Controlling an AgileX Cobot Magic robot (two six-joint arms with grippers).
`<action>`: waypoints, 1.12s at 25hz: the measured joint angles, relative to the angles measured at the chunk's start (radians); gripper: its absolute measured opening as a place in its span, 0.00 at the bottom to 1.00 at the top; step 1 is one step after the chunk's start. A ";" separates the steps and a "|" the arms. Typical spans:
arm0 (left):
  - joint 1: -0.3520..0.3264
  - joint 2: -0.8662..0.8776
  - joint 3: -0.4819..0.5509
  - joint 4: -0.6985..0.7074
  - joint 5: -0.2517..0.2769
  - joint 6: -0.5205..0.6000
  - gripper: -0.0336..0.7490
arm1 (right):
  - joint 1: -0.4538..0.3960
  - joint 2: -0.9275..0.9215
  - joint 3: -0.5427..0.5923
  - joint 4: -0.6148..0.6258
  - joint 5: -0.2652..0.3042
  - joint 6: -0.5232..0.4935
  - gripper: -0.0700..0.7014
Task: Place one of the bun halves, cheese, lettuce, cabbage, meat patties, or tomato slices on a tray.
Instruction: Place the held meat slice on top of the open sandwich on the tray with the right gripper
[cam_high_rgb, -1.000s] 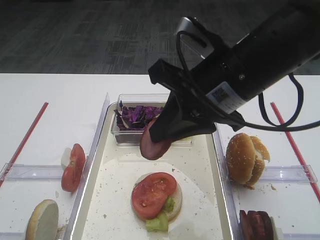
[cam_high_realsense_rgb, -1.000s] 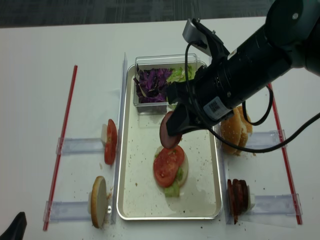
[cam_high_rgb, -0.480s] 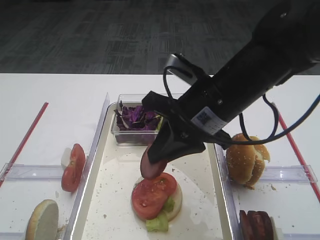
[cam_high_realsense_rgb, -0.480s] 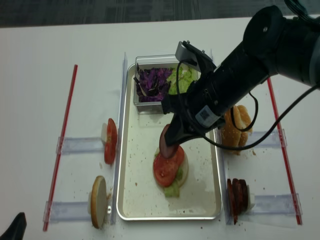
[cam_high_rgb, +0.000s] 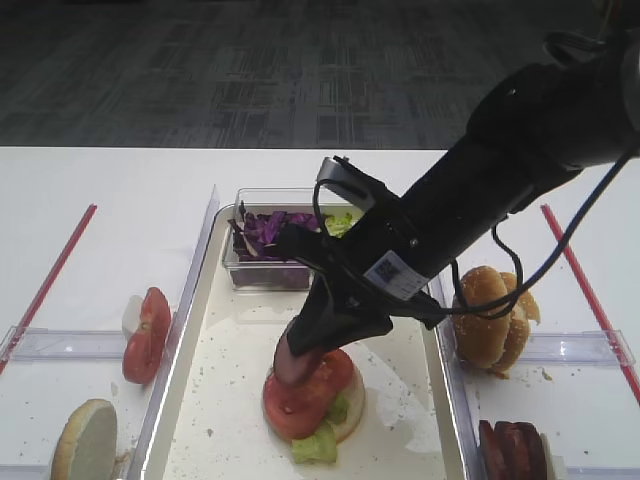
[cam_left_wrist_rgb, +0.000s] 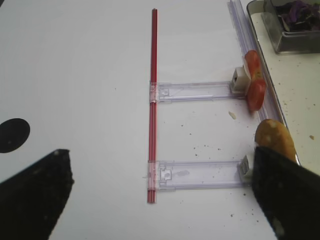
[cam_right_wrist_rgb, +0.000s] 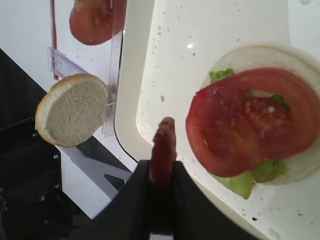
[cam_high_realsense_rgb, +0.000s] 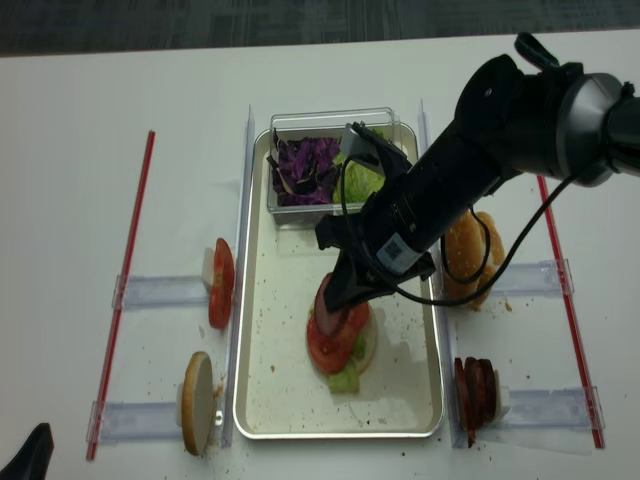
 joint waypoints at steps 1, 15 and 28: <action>0.000 0.000 0.000 0.000 0.000 0.000 0.90 | 0.000 0.006 0.000 0.005 0.000 -0.006 0.23; 0.000 0.000 0.000 0.000 0.000 0.000 0.90 | 0.000 0.093 0.000 0.043 -0.015 -0.062 0.23; 0.000 0.000 0.000 0.000 0.000 0.000 0.90 | 0.000 0.095 0.000 0.043 -0.016 -0.067 0.29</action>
